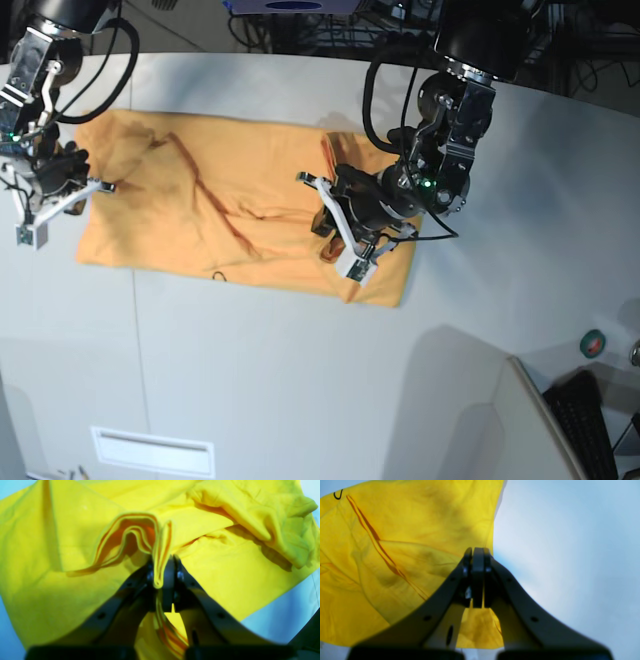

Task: Layout the t-shirt on the table in an organized manner, then fold the t-shirt properly
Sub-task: 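Lift the shirt end with the left gripper and fold it toward the right gripper, then lay the folded end down with the left gripper and adjust it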

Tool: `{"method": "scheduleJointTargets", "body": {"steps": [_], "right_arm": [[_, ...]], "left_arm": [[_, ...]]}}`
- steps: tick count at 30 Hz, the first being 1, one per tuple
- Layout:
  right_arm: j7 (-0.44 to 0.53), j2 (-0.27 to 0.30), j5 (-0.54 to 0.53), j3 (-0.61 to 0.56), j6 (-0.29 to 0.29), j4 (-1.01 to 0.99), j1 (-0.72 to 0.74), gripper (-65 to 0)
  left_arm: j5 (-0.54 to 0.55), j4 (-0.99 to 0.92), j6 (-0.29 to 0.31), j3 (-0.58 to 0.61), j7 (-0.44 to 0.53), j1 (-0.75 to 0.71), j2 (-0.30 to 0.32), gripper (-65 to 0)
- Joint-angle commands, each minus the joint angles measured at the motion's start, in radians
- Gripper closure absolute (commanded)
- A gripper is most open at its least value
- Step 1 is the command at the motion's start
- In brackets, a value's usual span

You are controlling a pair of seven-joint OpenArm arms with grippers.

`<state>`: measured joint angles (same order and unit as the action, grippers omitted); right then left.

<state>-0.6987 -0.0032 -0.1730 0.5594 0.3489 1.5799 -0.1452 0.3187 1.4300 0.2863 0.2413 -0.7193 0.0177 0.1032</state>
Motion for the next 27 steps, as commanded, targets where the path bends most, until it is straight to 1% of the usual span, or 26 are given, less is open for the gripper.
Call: {"method": "scheduleJointTargets", "body": {"steps": [1,13,14,17,21,23,24,25,27], "right_arm": [[0.021,0.009,-0.006,0.004,0.005,0.018,0.011,0.0],[0.021,0.007,-0.006,0.004,0.005,0.018,0.011,0.0],[0.021,0.007,-0.006,0.004,0.005,0.018,0.011,0.0],[0.021,0.007,-0.006,0.004,0.005,0.018,0.011,0.0],[0.021,0.007,-0.006,0.004,0.005,0.018,0.011,0.0],[0.021,0.007,-0.006,0.004,0.005,0.018,0.011,0.0],[0.021,0.007,-0.006,0.004,0.005,0.018,0.012,0.0],[0.021,0.007,-0.006,0.004,0.005,0.018,0.012,0.0],[0.021,0.007,-0.006,0.004,0.005,0.018,0.014,0.0]], "left_arm": [[0.012,0.018,0.003,-0.001,0.020,0.018,-0.001,0.0],[0.012,0.018,0.003,-0.001,0.019,0.015,-0.001,0.0],[0.012,0.016,0.003,-0.001,0.019,0.015,-0.001,-2.1],[0.012,0.016,0.003,-0.001,0.019,0.014,-0.001,-18.9],[0.012,-0.025,0.003,0.000,0.019,0.017,-0.003,-38.3],[0.020,-0.056,0.004,0.000,0.019,0.021,-0.007,-44.1],[0.021,-0.064,0.006,0.003,0.019,0.021,-0.009,-45.9],[0.021,-0.065,0.006,0.028,0.019,0.021,-0.009,-46.1],[0.021,-0.039,0.006,0.077,0.019,0.021,-0.001,-44.4]]}}
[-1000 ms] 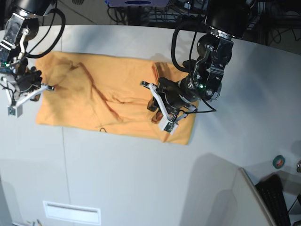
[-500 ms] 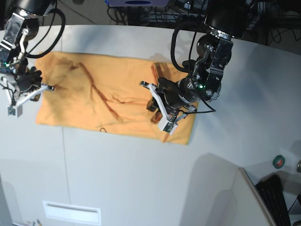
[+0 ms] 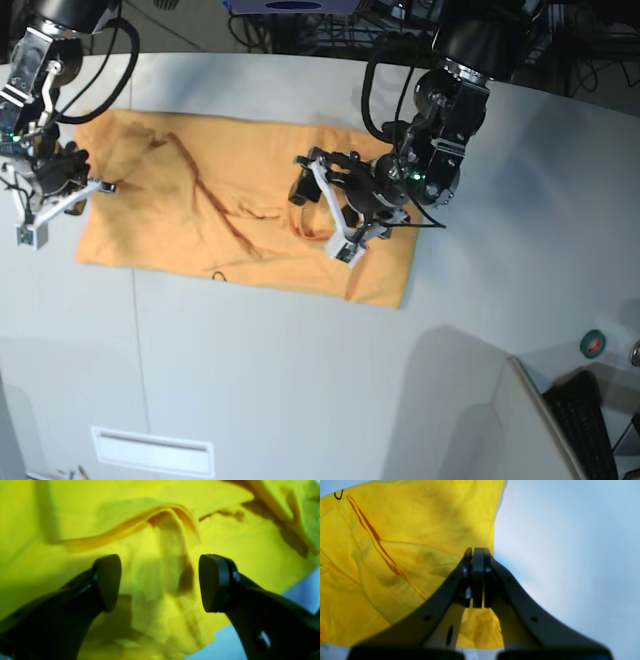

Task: Layout the t-shirt on the table in an organized manner, then fold the t-shirt properly
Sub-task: 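Lay the folded end down with the left gripper and adjust it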

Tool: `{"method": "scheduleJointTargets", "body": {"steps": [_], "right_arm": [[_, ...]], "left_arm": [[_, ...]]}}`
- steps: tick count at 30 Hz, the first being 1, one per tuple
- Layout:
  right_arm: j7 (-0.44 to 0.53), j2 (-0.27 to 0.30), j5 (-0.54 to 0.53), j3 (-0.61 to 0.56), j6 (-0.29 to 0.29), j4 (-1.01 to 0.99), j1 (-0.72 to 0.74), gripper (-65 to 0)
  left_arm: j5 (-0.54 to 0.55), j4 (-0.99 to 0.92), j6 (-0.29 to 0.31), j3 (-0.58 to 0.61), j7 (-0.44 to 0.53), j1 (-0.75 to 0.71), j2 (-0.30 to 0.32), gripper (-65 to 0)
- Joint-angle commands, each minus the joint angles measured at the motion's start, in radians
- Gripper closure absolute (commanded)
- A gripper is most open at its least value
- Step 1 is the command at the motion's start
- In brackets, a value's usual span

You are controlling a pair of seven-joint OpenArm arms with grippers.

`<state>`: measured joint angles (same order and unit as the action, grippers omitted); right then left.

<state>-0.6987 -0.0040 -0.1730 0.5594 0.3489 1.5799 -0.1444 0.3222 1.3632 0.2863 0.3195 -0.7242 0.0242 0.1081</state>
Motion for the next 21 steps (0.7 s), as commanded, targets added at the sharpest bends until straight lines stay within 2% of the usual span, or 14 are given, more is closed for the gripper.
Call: {"method": "scheduleJointTargets", "body": {"steps": [1,3,6,8,9,11,17,21], "right_arm": [[0.021,0.008,-0.006,0.004,0.005,0.018,0.019,0.0],[0.021,0.008,-0.006,0.004,0.005,0.018,0.019,0.0],[0.021,0.008,-0.006,0.004,0.005,0.018,0.019,0.0],[0.021,0.008,-0.006,0.004,0.005,0.015,0.018,0.0],[0.021,0.008,-0.006,0.004,0.005,0.015,0.018,0.0],[0.021,0.008,-0.006,0.004,0.005,0.015,0.018,0.0],[0.021,0.006,-0.006,-0.002,0.005,0.015,0.030,0.0],[0.020,0.006,-0.006,0.003,0.005,0.015,0.030,0.0]], "left_arm": [[0.018,0.057,0.006,0.000,0.024,0.009,-0.006,-43.3],[0.019,0.138,0.004,-0.041,0.022,-0.019,-0.005,-39.7],[0.019,0.270,0.003,-0.171,0.022,-0.076,0.008,-33.1],[0.018,0.295,0.001,-0.273,0.022,-0.091,0.000,-26.5],[0.012,0.285,0.001,-0.317,0.022,-0.089,-0.002,-19.3],[0.010,0.230,0.001,-0.375,0.022,-0.062,-0.005,0.0],[0.008,-0.006,0.000,-0.385,0.022,0.041,-0.003,0.0],[0.008,-0.090,-0.008,-0.388,0.022,0.072,-0.008,0.0]]}}
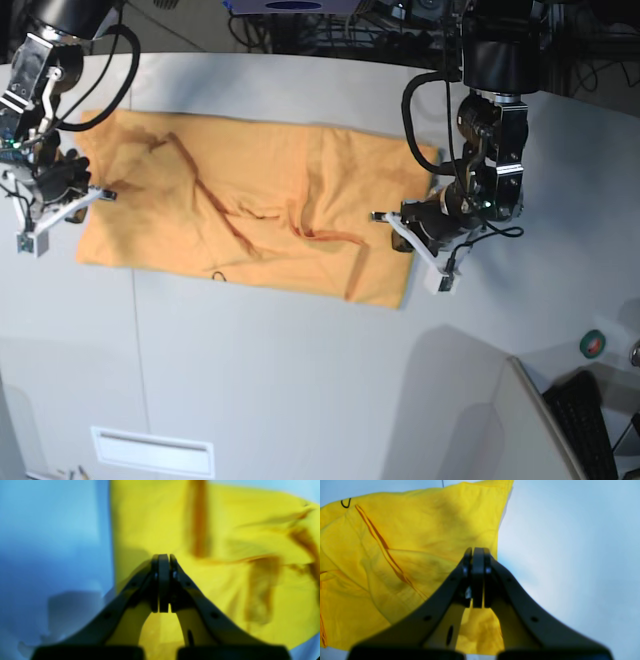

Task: Layout the t-shirt on the table in an organized manner, then fold the t-shirt properly
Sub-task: 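Lay the folded end down with the left gripper and adjust it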

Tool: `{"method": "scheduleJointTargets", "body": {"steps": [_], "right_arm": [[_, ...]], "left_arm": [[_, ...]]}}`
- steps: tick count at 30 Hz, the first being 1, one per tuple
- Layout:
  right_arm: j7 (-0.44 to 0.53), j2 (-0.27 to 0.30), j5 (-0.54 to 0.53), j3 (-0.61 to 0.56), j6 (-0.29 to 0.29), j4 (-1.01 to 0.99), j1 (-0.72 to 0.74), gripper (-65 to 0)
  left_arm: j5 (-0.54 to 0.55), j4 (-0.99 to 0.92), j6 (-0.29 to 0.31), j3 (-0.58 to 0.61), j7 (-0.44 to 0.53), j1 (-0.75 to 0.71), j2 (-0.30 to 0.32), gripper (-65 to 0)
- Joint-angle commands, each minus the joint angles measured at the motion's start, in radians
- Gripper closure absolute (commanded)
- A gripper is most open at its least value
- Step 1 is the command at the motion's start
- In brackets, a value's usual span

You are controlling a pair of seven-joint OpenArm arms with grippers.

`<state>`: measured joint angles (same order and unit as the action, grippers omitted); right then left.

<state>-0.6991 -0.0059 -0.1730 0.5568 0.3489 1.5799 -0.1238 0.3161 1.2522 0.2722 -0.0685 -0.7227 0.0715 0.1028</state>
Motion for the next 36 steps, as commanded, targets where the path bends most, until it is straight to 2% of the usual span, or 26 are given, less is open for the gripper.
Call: {"method": "scheduleJointTargets", "body": {"steps": [1,4,13,22,29,33,36], "right_arm": [[0.020,0.008,-0.006,0.006,0.005,0.015,0.009,0.0],[0.020,0.008,-0.006,0.007,0.005,0.014,0.009,0.0],[0.020,0.008,-0.006,0.007,0.005,0.012,0.011,0.0],[0.020,0.008,-0.006,0.007,0.005,0.012,0.009,0.0],[0.020,0.008,-0.006,0.007,0.005,0.012,0.008,0.0],[0.020,0.008,-0.006,0.007,0.005,0.015,0.006,0.0],[0.012,0.010,-0.006,0.007,0.005,0.017,0.011,0.0]], "left_arm": [[0.015,0.014,-0.008,0.005,0.022,0.026,-0.002,0.0],[0.022,0.004,-0.058,0.011,0.024,0.043,-0.004,0.0],[0.024,-0.145,-0.060,0.138,0.025,0.143,-0.045,0.0],[0.015,-0.174,-0.060,0.167,0.027,0.201,-0.153,0.0],[0.024,-0.174,-0.060,0.310,0.027,0.221,-0.173,0.0],[0.024,-0.119,-0.060,0.253,0.027,0.176,-0.160,0.0],[0.024,-0.012,-0.058,0.120,0.027,0.087,-0.087,0.0]]}}
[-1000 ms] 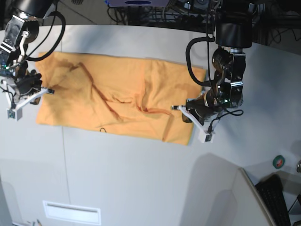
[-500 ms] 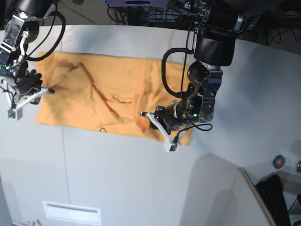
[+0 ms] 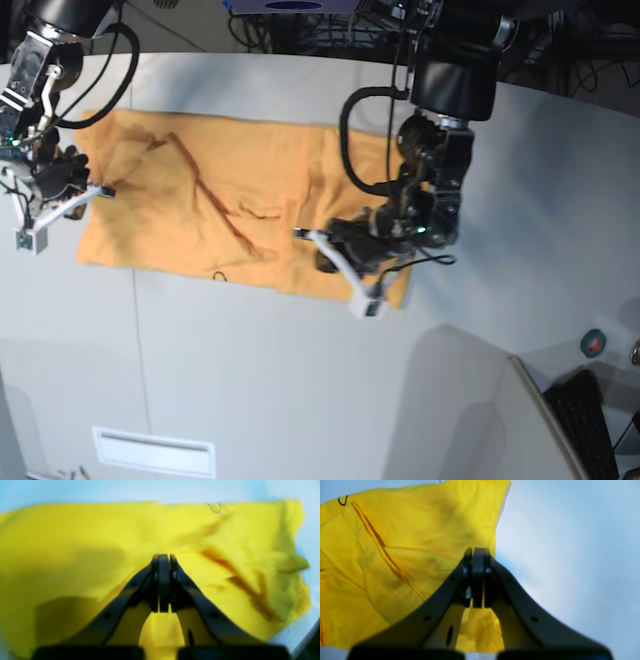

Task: Layout the t-shirt on the table in an organized manner, then fold the t-shirt properly
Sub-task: 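Lay the folded end down with the left gripper and adjust it, then grasp the opposite ends of the orange strip with both grippers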

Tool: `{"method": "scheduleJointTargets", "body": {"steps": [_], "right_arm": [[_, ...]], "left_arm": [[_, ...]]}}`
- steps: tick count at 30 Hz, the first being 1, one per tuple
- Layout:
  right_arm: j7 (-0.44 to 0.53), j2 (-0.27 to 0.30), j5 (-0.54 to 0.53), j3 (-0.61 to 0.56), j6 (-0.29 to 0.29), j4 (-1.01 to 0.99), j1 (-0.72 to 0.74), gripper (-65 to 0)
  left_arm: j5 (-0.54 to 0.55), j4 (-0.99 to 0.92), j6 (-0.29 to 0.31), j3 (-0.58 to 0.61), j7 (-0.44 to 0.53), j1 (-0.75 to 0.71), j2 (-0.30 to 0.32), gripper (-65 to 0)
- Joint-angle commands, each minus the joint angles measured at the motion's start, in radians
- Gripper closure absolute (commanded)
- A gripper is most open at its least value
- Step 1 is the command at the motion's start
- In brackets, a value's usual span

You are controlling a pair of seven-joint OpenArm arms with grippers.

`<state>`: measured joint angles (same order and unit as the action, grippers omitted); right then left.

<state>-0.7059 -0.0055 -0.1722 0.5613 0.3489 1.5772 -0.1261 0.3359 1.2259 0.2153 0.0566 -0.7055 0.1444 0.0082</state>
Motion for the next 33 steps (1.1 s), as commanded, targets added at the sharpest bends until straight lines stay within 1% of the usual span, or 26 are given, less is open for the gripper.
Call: {"method": "scheduleJointTargets", "body": {"steps": [1,4,5,6,7,8,9,10,11,12,13,16,18,20,22,25,27,30,33], "right_arm": [[0.019,0.009,-0.007,-0.001,0.005,0.018,0.013,0.0],[-0.004,0.008,-0.007,-0.004,0.005,0.015,0.016,0.0],[-0.021,0.006,-0.008,-0.002,0.005,0.015,0.027,0.0],[-0.039,0.005,-0.008,0.003,0.005,0.015,0.036,0.0],[-0.060,-0.003,-0.008,0.003,0.005,0.012,0.046,-5.1],[-0.079,-0.011,-0.008,0.004,0.005,0.007,0.058,-17.3],[-0.090,-0.014,-0.010,0.004,0.005,0.002,0.067,-27.9],[-0.091,-0.014,-0.019,0.004,0.005,-0.007,0.072,-36.0],[-0.091,-0.012,-0.048,0.004,0.006,-0.022,0.076,-40.8],[-0.091,-0.004,-0.100,0.004,0.006,-0.044,0.079,-42.0],[-0.097,0.006,-0.154,0.004,0.006,-0.070,0.081,-41.3],[-0.116,0.080,-0.310,0.003,0.006,-0.169,0.084,-39.5],[-0.114,0.117,-0.390,0.003,0.005,-0.249,0.102,-39.5],[-0.113,0.172,-0.462,0.003,0.005,-0.337,0.110,-39.5],[-0.113,0.213,-0.525,0.003,0.005,-0.395,0.124,-39.6],[-0.113,0.258,-0.585,-0.001,0.005,-0.470,0.131,-39.6],[-0.113,0.275,-0.597,-0.002,0.005,-0.530,0.148,-39.6],[-0.119,0.286,-0.600,-0.004,0.009,-0.590,0.156,-39.9],[-0.133,0.278,-0.600,-0.005,0.075,-0.593,0.151,-42.0]], "left_arm": [[0.004,0.047,-0.001,-0.041,0.010,-0.015,0.032,0.0],[0.004,0.125,0.002,-0.131,0.010,-0.098,0.121,0.0],[0.004,0.144,0.014,-0.160,0.013,-0.127,0.151,0.0],[0.004,0.154,0.039,-0.189,0.020,-0.150,0.177,0.0],[0.004,0.159,0.068,-0.219,0.039,-0.173,0.201,0.0],[0.004,0.157,0.106,-0.254,0.073,-0.194,0.224,0.0],[0.004,0.147,0.144,-0.289,0.108,-0.220,0.241,0.0],[0.004,0.133,0.174,-0.320,0.137,-0.234,0.255,0.0],[0.004,0.117,0.195,-0.347,0.160,-0.245,0.264,0.0],[0.004,0.096,0.203,-0.373,0.183,-0.253,0.270,0.0],[-0.002,0.078,0.203,-0.390,0.198,-0.256,0.278,0.0],[-0.004,0.041,0.204,-0.412,0.215,-0.257,0.287,0.0],[-0.004,0.041,0.204,-0.410,0.217,-0.259,0.286,0.0],[-0.005,0.038,0.204,-0.409,0.217,-0.259,0.281,0.0],[-0.005,0.032,0.204,-0.407,0.218,-0.254,0.279,0.0],[-0.005,0.030,0.204,-0.406,0.218,-0.246,0.276,0.0],[-0.005,0.030,0.204,-0.395,0.218,-0.236,0.276,0.0],[-0.005,0.025,0.204,-0.318,0.218,-0.219,0.276,0.0],[-0.005,0.010,0.204,-0.275,0.220,-0.203,0.276,0.0]]}}
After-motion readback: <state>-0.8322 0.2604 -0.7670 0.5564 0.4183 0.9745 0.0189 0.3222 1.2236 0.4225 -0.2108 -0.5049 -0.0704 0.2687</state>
